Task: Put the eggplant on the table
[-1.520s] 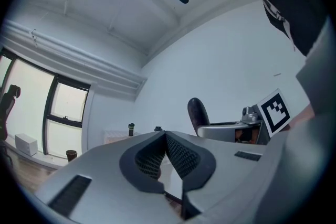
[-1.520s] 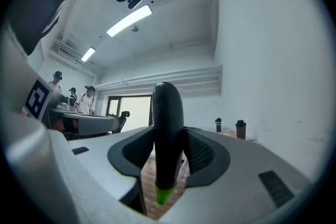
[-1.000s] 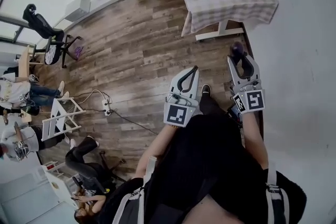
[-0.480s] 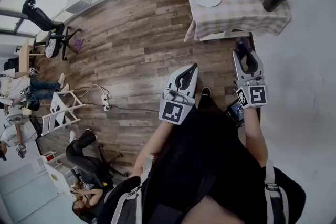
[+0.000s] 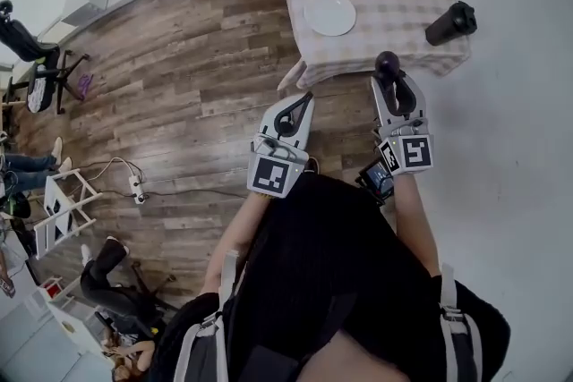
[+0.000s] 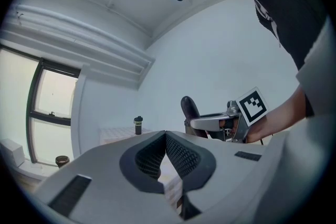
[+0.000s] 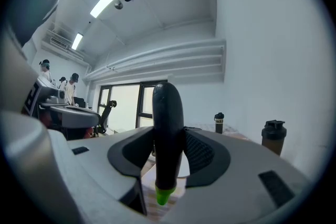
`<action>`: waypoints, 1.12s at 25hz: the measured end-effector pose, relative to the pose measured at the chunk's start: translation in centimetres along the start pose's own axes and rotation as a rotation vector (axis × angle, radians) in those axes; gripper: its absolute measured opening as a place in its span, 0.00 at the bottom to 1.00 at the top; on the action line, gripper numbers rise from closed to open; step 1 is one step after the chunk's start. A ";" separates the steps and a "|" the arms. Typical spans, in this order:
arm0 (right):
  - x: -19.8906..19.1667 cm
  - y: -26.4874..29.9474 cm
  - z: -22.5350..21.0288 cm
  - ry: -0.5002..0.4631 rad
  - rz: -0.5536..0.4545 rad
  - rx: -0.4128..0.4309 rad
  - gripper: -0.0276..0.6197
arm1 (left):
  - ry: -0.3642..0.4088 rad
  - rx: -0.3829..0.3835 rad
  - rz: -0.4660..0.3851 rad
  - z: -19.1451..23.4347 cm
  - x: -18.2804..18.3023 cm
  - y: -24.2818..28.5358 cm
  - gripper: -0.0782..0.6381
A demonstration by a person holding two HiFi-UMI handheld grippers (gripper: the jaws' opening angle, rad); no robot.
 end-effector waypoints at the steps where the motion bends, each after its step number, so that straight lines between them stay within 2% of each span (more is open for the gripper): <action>1: 0.2 1.1 -0.3 -0.008 0.006 0.003 0.33 | 0.016 -0.017 0.003 0.8 0.2 1.0 0.09; 8: 0.1 8.9 -1.7 -0.157 0.089 0.020 0.33 | 0.011 -0.133 0.027 7.3 1.3 6.6 0.09; 14: 1.3 14.7 -2.3 -0.327 0.143 0.053 0.33 | -0.004 -0.186 0.029 12.6 2.7 8.6 0.09; 16: 1.1 16.5 -2.7 -0.396 0.159 0.059 0.33 | 0.017 -0.205 0.052 14.0 2.6 9.4 0.09; 19: 0.5 18.8 -2.8 -0.479 0.178 0.093 0.33 | 0.032 -0.207 0.070 15.6 2.2 10.4 0.09; 28: -2.3 23.1 -3.3 -0.725 0.236 0.238 0.33 | -0.022 -0.176 0.057 18.5 0.9 13.7 0.09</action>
Point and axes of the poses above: the fingertips, and each gripper's own axes: y forward along the fingers, z to its left, x out of its top, the point moved 3 cm from there along -y, backward along the fingers, and after that the axes turned 14 degrees about -y, right-handed, at the moved point
